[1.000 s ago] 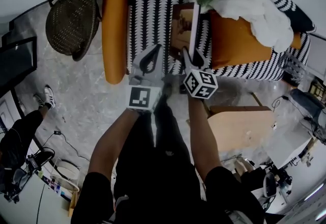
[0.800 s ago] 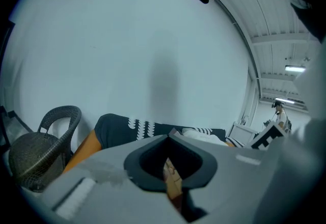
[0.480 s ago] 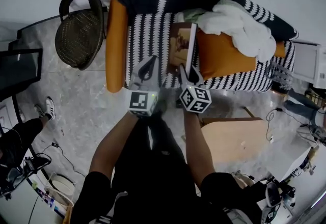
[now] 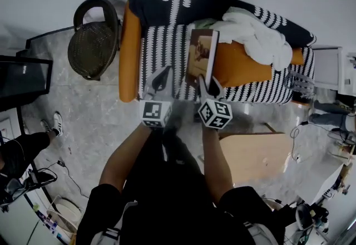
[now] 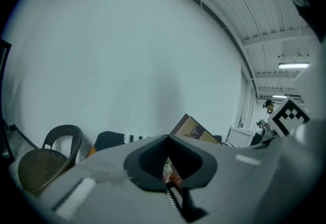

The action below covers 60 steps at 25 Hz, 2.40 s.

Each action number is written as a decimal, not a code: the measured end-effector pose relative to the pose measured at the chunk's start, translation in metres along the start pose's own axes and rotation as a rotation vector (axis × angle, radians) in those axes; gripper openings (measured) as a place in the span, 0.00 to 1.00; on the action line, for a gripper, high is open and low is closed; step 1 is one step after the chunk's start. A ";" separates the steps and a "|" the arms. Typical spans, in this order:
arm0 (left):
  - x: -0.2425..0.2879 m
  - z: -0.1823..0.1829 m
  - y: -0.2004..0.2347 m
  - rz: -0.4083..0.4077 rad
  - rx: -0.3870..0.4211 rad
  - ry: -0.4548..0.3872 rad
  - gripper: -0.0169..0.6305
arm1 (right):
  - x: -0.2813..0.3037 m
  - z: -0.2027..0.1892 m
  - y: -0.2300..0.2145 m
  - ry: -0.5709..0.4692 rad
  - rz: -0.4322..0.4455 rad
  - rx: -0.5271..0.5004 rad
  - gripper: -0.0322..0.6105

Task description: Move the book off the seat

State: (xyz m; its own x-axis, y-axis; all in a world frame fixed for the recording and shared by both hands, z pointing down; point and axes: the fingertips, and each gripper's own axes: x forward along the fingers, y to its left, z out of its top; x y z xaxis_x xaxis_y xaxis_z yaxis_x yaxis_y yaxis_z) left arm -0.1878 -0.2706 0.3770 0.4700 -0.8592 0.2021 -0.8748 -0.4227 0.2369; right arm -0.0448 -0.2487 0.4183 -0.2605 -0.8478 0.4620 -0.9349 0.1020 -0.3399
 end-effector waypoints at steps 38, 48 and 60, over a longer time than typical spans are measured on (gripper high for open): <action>-0.094 0.074 -0.063 0.050 0.027 -0.112 0.04 | -0.208 0.092 0.062 -0.257 0.107 -0.125 0.29; -0.101 0.076 -0.069 0.030 0.021 -0.116 0.03 | -0.214 0.094 0.063 -0.269 0.103 -0.118 0.29; -0.097 0.074 -0.076 0.005 0.040 -0.107 0.03 | -0.219 0.094 0.059 -0.278 0.080 -0.105 0.29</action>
State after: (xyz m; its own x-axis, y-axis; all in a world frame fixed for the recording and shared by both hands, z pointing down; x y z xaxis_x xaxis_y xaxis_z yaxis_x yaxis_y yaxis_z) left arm -0.1755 -0.1763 0.2686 0.4519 -0.8864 0.1001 -0.8822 -0.4274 0.1978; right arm -0.0202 -0.1055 0.2201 -0.2722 -0.9432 0.1905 -0.9375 0.2153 -0.2734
